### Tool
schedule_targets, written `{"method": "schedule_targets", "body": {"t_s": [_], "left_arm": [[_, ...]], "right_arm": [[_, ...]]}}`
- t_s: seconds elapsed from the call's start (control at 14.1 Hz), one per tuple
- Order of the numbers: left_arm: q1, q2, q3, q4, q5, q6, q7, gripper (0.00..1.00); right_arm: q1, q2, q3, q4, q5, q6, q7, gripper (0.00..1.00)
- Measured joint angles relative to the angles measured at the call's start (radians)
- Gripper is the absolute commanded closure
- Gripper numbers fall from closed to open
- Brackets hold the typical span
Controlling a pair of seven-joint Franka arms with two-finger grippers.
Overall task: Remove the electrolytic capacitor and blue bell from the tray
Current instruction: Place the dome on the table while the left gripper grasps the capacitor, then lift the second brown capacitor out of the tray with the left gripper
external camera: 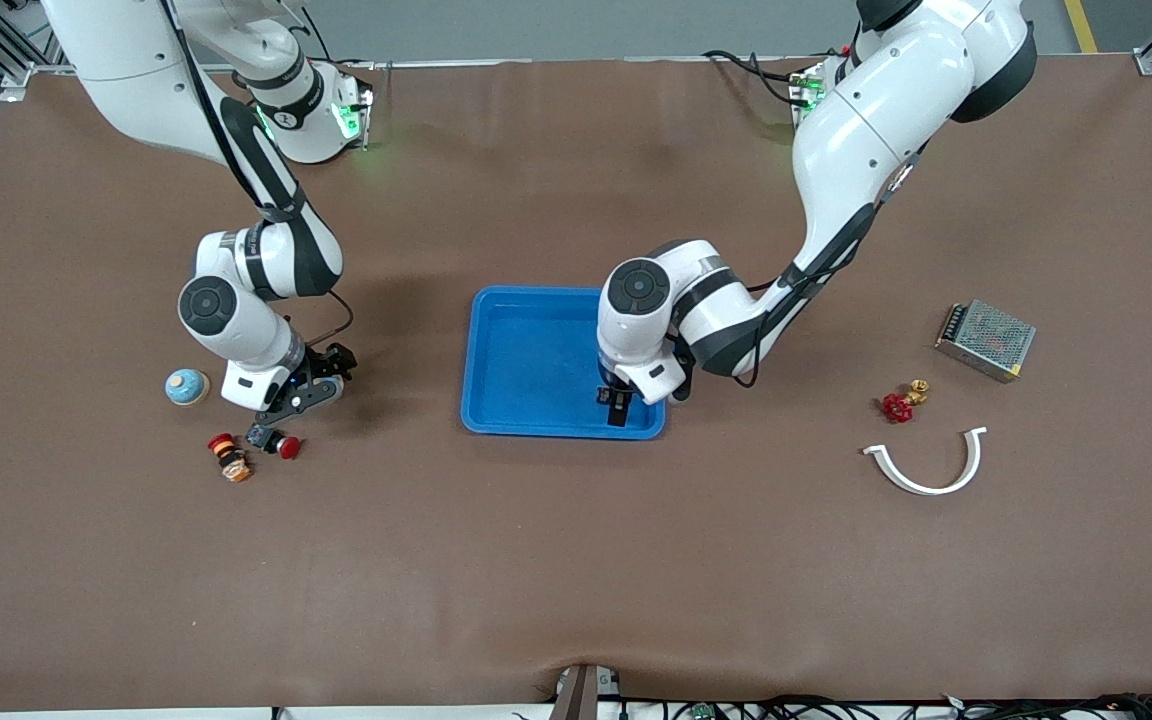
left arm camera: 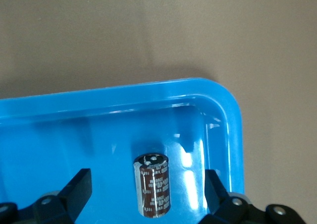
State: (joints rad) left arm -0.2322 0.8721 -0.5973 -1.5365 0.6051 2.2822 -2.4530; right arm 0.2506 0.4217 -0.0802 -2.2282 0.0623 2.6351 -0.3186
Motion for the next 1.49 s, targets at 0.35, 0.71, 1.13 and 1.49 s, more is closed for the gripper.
{"method": "schedule_targets", "body": {"t_s": [0.35,0.71,1.13,1.49], "left_arm": [[-0.002,0.013,0.000,0.004,0.000,0.006,0.002,0.00],[-0.004,0.022,0.000,0.013,0.000,0.010,0.054,0.00],[-0.019,0.042,0.000,0.021,0.000,0.010,0.055,0.00],[-0.020,0.051,0.001,0.033,0.000,0.011,0.055,0.01]], "right_arm": [[0.000,-0.081,0.003,0.051,0.000,-0.209,0.048,0.00],[-0.003,-0.297,-0.032,0.179,-0.005,-0.592,0.075,0.00],[-0.085,-0.465,-0.059,0.387,-0.086,-0.849,0.222,0.00],[-0.211,-0.436,-0.062,0.566,-0.086,-0.949,0.219,0.00]]}}
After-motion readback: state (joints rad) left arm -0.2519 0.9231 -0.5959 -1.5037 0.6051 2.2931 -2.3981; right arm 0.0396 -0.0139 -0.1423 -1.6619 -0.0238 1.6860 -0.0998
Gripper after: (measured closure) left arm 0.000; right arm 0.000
